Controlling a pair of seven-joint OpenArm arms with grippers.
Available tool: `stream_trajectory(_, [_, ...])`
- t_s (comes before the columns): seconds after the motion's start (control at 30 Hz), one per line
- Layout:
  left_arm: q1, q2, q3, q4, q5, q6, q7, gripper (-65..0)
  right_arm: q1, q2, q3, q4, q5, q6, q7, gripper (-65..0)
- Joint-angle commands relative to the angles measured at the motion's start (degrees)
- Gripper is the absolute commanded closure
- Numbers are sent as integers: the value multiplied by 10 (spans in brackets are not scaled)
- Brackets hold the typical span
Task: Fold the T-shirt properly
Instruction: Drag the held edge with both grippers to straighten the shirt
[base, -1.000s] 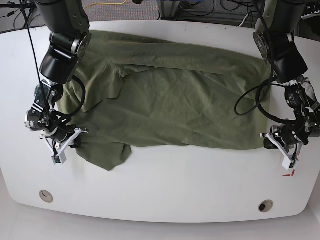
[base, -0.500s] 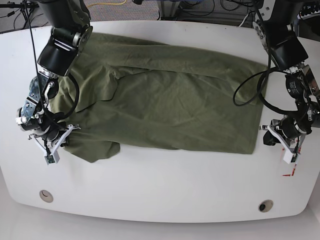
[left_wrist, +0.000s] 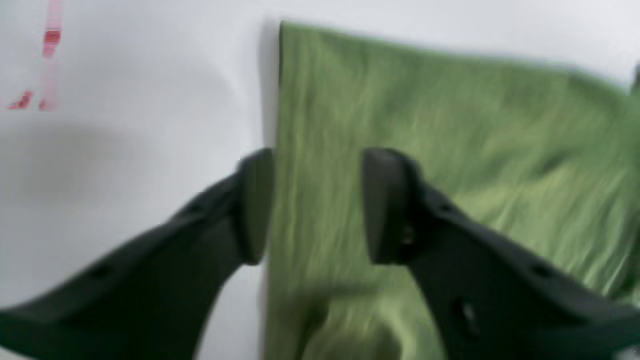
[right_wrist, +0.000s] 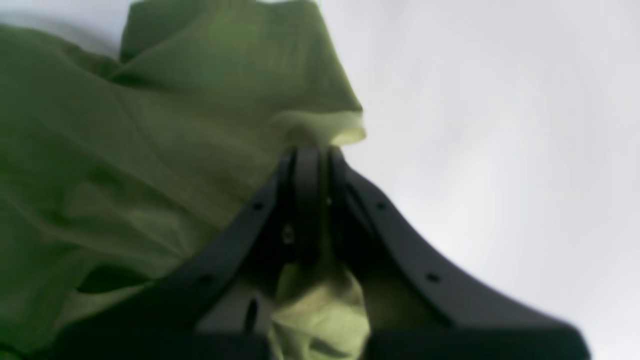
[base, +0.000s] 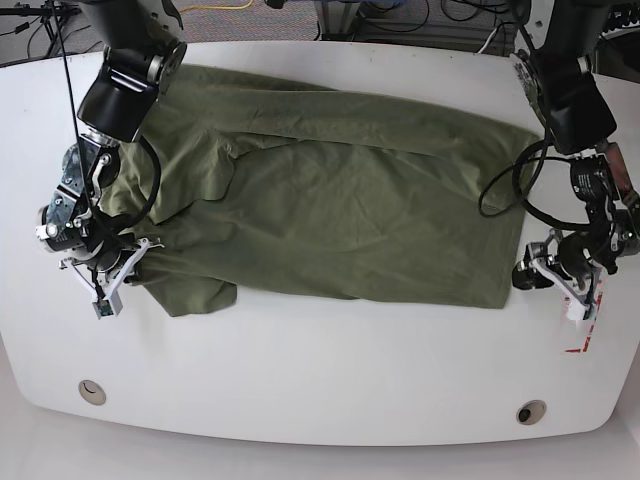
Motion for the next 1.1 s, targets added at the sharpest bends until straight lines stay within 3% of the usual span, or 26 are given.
stream_trajectory(0.0, [-32,-10,-2,-29,-9,49,-50,-367,16,8,1,10,6,1,10,-11])
stream_trajectory(0.1, [-55,-10,1,-73,-9,95,-90,-407,16,8,1,10,6,1,10,-11])
stream_trajectory(0.2, [-72,-12,1,-118,-9,112,-121,-410,16,8,1,10,6,1,10,-11])
stream_trajectory(0.63, [-146,-29,76,-336,1,115,-244,-411,16,4,1,10,6,1,10,-11])
stream_trajectory(1.07, [-186,-7,79,-422,2,115,-268,-410,16,0,1,10,6,1,10,-11])
